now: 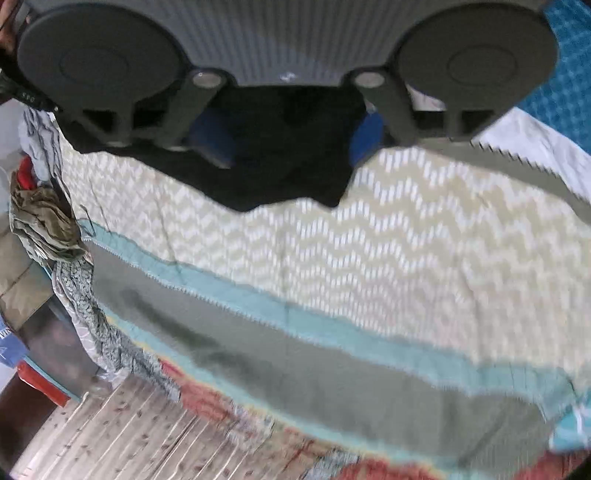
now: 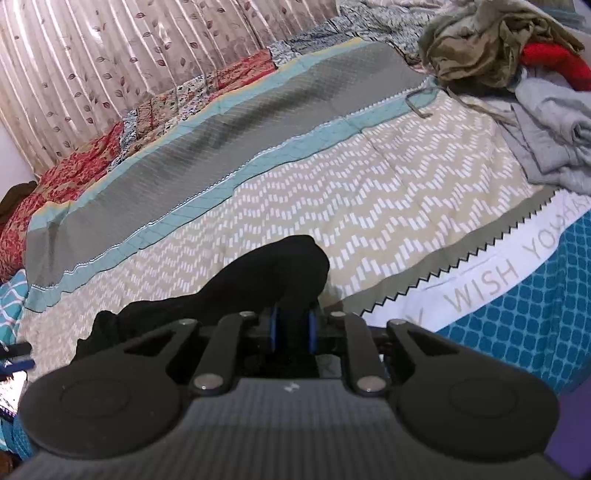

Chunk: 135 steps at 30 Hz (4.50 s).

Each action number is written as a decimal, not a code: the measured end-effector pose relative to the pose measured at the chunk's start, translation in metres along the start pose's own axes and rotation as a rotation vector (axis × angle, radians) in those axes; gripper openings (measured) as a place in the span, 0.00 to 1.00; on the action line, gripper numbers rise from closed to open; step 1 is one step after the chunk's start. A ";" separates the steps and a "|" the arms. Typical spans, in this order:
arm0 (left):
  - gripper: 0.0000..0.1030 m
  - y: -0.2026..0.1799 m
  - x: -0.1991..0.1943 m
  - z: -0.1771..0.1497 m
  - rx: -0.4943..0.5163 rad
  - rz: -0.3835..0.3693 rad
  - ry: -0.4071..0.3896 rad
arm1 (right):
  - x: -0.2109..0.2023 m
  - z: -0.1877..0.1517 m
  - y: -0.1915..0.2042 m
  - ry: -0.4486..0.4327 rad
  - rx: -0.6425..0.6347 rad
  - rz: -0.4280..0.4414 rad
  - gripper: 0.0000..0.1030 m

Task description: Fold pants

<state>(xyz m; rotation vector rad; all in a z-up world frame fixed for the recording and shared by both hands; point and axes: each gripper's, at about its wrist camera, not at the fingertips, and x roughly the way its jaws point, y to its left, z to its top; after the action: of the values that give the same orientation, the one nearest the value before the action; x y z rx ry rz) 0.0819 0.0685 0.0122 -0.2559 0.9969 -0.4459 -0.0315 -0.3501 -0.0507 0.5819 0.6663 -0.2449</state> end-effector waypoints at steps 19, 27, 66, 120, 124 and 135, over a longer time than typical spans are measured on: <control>0.16 -0.012 -0.053 0.032 0.115 0.080 -0.228 | -0.014 0.064 0.044 -0.119 -0.022 0.160 0.12; 0.23 0.016 0.042 0.014 0.188 0.241 0.036 | 0.086 0.047 0.031 0.057 -0.098 -0.092 0.27; 0.39 -0.043 0.025 -0.034 0.461 0.061 -0.093 | 0.097 -0.034 0.157 0.240 -0.118 0.210 0.28; 0.56 -0.378 0.228 -0.012 0.671 0.241 0.353 | -0.010 -0.053 0.036 -0.236 -0.281 0.030 0.19; 0.18 -0.371 0.225 -0.014 0.708 0.263 0.311 | -0.016 -0.054 0.035 -0.272 -0.286 0.039 0.19; 0.15 -0.370 0.202 -0.014 0.753 0.253 0.209 | -0.011 -0.058 0.032 -0.259 -0.234 0.012 0.39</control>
<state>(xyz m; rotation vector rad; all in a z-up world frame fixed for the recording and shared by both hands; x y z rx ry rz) 0.0734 -0.3529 0.0035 0.5970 0.9807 -0.5904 -0.0568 -0.2901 -0.0664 0.3226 0.4331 -0.2229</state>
